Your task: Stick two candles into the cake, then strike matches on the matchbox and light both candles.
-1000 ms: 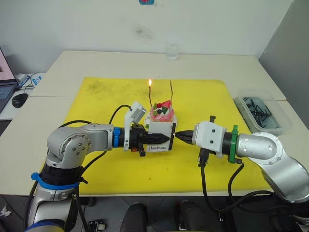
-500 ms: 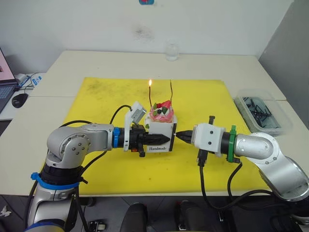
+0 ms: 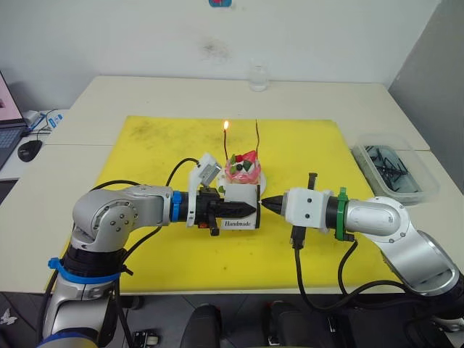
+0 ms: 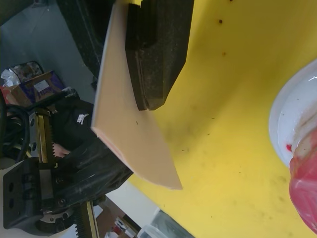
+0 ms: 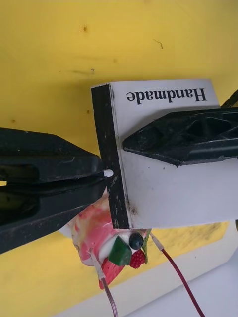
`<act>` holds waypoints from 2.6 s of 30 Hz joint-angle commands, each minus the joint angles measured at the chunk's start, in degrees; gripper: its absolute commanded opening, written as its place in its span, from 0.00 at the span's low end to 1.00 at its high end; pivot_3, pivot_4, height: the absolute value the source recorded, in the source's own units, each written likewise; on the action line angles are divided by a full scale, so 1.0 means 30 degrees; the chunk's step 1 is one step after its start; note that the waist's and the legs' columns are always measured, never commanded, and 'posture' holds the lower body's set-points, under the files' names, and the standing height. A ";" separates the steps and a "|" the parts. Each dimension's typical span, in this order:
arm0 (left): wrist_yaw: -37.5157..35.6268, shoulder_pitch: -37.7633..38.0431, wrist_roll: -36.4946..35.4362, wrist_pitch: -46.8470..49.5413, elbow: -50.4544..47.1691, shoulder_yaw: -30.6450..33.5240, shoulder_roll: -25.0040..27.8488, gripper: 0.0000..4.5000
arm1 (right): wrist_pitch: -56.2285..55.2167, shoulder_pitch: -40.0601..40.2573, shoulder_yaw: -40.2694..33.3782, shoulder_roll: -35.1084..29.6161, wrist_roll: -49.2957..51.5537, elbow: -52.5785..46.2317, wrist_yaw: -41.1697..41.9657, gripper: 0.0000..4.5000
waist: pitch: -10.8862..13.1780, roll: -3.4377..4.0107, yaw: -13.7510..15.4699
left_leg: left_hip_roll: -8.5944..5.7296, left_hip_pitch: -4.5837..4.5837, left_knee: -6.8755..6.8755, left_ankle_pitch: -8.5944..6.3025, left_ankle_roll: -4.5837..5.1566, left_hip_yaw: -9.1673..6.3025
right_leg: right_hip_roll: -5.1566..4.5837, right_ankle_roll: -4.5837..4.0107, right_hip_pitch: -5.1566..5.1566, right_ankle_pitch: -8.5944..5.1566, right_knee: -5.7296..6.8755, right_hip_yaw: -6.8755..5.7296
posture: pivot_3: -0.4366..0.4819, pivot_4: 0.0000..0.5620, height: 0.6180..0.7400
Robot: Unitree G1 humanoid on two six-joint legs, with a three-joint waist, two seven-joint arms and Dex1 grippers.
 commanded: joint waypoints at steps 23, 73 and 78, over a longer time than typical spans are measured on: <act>-0.0860 0.0356 -0.0416 -0.1074 -0.0842 0.0785 0.1412 0.00 | -0.3691 0.1136 -0.2186 -0.0737 0.1624 -0.0349 0.2646 0.00 | 0.0013 -0.0006 -0.0002 | 0.0003 0.0012 0.0010 0.0001 -0.0002 0.0000 | -0.0003 0.0010 0.0010 0.0008 0.0007 -0.0001 | 0.48 0.27 1.00; -0.3922 0.0136 -0.0045 -0.1658 0.0431 -0.0332 0.2036 0.00 | 0.9314 0.1286 -0.5126 0.2839 1.0766 -0.2308 -0.1220 0.00 | 0.0012 -0.0005 -0.0006 | 0.0012 0.0009 0.0009 0.0000 0.0000 -0.0004 | -0.0002 0.0007 0.0010 0.0007 0.0013 -0.0002 | 0.48 0.27 1.00; -0.3936 0.0196 -0.0166 -0.1568 0.0524 -0.0194 0.1927 0.00 | 1.1148 0.0875 -0.6277 0.3196 1.2955 -0.2118 -0.2033 0.00 | 0.0012 -0.0005 -0.0008 | 0.0011 0.0009 0.0009 0.0000 0.0002 0.0002 | -0.0002 0.0007 0.0009 0.0008 0.0011 0.0003 | 0.48 0.27 1.00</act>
